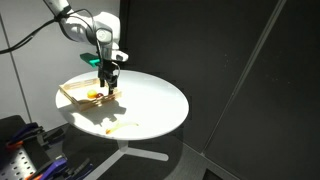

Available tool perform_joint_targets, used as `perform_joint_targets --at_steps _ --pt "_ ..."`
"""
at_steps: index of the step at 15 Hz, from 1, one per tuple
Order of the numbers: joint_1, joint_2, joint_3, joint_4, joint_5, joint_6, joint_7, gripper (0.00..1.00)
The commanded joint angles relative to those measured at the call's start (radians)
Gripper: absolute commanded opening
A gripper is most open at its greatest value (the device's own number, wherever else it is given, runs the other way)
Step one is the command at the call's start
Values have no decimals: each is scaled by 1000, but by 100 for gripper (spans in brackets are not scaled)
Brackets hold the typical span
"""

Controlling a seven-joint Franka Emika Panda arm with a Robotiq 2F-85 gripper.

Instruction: Remove the banana from the box

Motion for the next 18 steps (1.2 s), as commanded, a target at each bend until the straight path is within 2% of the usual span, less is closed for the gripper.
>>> perform_joint_targets --at_steps 1,14,18 --pt "-16 -104 14 -51 3 -52 -34 100" --pt "-57 -348 16 -147 13 -227 -68 100" --pt "-60 -428 11 -167 31 -298 -130 100"
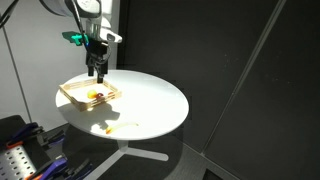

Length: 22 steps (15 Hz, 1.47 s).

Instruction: Remove the banana from the box

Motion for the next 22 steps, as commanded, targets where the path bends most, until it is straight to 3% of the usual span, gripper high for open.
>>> perform_joint_targets --at_steps 1,9,22 --pt "-12 -103 5 -38 37 -60 -97 100" --pt "8 -230 6 -69 78 -105 -265 100" --pt "-1 -362 48 -76 61 -160 -219 100"
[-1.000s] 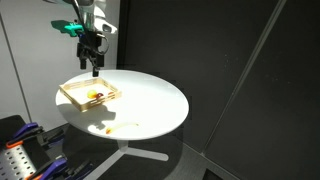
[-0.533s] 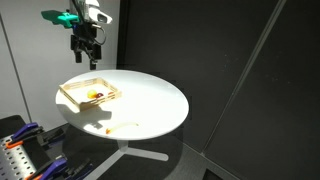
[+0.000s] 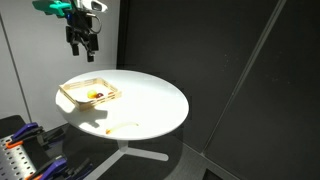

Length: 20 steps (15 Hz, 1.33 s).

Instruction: Remove the banana from the box

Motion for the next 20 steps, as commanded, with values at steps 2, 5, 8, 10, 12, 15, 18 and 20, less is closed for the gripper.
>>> perform_joint_targets --at_steps 2,5,8,10,12,15,18,20 --pt "-7 -50 13 -6 5 -70 15 100" --pt "-5 -51 11 -2 12 -110 11 100" --pt "-5 -33 9 1 3 -92 -1 100" --pt "-5 -33 9 1 3 -93 -1 100" --pt "-5 -33 9 1 3 -93 -1 100" --pt "-5 -33 9 1 3 -93 -1 100" --pt "-5 -33 9 1 3 -93 -1 100" --pt "-5 -33 9 1 3 -93 -1 100"
